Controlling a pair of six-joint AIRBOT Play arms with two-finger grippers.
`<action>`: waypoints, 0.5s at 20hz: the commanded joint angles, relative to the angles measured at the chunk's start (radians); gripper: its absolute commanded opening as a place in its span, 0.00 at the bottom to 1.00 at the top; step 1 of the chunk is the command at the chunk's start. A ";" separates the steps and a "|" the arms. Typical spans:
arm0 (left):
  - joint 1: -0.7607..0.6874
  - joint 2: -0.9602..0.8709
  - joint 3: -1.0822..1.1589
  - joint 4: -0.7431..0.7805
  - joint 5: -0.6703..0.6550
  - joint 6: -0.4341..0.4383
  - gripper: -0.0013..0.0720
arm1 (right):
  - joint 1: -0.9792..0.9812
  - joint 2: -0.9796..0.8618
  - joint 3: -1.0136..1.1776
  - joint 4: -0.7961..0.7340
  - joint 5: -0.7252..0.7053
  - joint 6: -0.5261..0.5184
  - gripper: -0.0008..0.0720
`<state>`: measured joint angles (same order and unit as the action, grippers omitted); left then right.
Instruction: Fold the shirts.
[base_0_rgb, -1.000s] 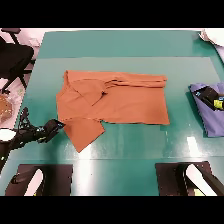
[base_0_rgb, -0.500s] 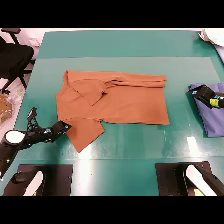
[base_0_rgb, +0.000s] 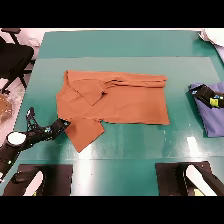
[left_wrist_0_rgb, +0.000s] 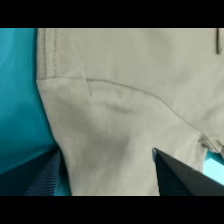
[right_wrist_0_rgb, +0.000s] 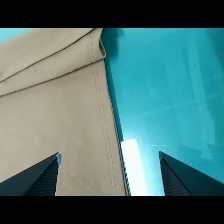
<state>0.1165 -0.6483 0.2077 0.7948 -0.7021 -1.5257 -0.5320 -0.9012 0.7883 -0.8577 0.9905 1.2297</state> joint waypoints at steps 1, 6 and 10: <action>-0.001 -0.023 -0.001 -0.015 -0.006 0.024 0.88 | 0.001 0.001 0.000 0.000 -0.001 0.000 0.94; -0.001 -0.154 -0.001 -0.143 -0.020 0.156 0.88 | 0.001 0.001 0.000 0.000 0.005 0.000 0.94; 0.000 -0.165 0.002 -0.151 -0.043 0.156 0.64 | 0.001 0.001 0.000 0.000 0.005 0.000 0.94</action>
<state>0.1165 -0.7944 0.2089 0.6456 -0.7212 -1.3907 -0.5320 -0.9012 0.7883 -0.8577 0.9936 1.2297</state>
